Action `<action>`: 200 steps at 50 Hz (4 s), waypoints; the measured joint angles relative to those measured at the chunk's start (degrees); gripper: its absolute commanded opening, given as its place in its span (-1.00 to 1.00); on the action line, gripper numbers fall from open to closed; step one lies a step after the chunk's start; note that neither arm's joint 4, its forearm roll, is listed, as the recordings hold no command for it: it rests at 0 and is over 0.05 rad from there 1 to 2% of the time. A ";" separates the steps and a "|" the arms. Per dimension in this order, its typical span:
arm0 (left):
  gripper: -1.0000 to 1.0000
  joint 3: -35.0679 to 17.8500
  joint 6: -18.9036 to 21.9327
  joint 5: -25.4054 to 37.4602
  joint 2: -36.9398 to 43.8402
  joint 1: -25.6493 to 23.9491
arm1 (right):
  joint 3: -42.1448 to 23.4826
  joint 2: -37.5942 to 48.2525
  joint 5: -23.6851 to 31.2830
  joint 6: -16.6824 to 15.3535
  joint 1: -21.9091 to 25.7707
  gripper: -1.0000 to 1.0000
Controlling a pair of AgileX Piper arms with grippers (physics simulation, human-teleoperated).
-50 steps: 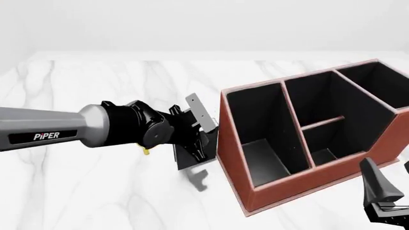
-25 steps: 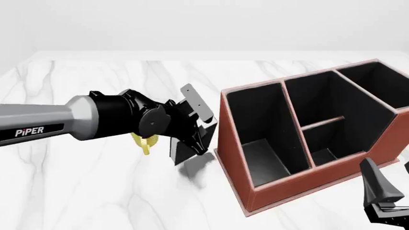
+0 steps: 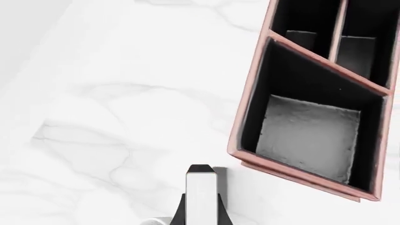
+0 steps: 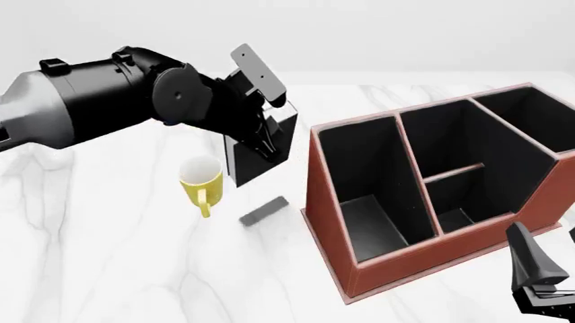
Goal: Pick up the book and place it in the back compartment of the caddy.
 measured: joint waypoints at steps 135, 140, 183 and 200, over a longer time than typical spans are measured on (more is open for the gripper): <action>-1.00 -36.30 -6.73 -14.80 29.85 -26.83 | 0.19 2.02 -1.83 -0.35 0.13 1.00; -1.00 -35.77 -7.33 -15.69 31.02 -26.56 | 0.19 1.97 -1.79 -0.33 0.12 1.00; -1.00 -35.09 -9.19 -19.87 36.05 -27.20 | 0.19 1.21 -0.81 -0.34 -0.05 1.00; -1.00 -37.76 -8.99 -19.55 38.91 -26.75 | 0.14 1.33 -1.05 0.00 0.04 1.00</action>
